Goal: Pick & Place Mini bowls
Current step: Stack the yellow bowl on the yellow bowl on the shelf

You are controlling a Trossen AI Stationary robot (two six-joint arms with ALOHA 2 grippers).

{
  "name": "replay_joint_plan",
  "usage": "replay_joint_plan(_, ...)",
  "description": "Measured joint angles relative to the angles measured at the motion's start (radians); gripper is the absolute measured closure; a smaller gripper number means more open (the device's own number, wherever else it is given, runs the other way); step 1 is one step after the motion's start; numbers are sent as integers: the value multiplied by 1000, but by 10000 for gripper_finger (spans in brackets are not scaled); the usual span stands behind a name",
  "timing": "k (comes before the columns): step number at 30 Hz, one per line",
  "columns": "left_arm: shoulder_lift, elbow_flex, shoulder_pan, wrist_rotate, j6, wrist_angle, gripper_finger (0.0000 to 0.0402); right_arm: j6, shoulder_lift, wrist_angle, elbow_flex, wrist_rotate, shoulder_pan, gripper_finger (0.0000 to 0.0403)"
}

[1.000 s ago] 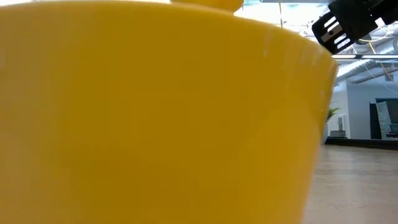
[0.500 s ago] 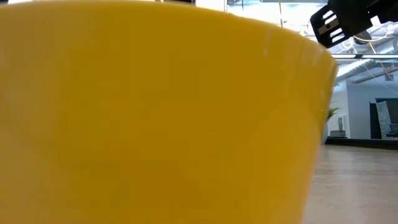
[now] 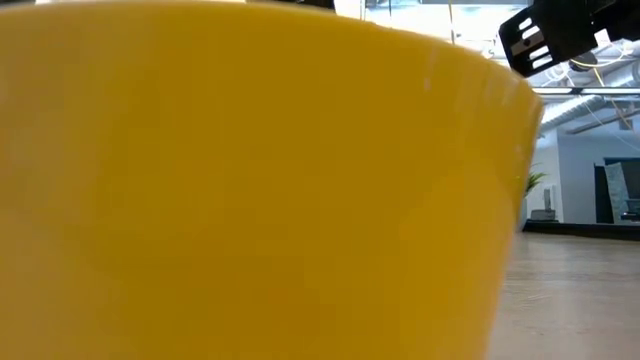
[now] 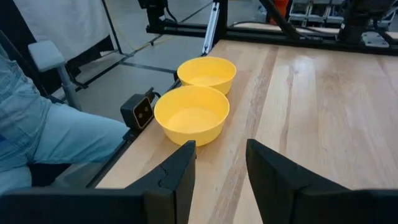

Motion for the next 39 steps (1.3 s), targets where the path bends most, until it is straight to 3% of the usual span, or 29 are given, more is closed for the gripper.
replay_joint_plan(14, 39, -2, 6, -3, -66, 19, 348, -5, 0, -10, 0, 0, 0, 271)
replay_joint_plan(25, -11, -1, -54, -64, -109, 16, 261, -6, 0, -24, 0, -1, 0, 271)
replay_joint_plan(32, -83, -1, -209, 34, -239, 20, 239, -7, 0, 9, 0, -1, 0, 271)
replay_joint_plan(39, -131, -1, -478, 123, -319, 52, 257, -117, 0, 123, 0, 1, 0, 271)
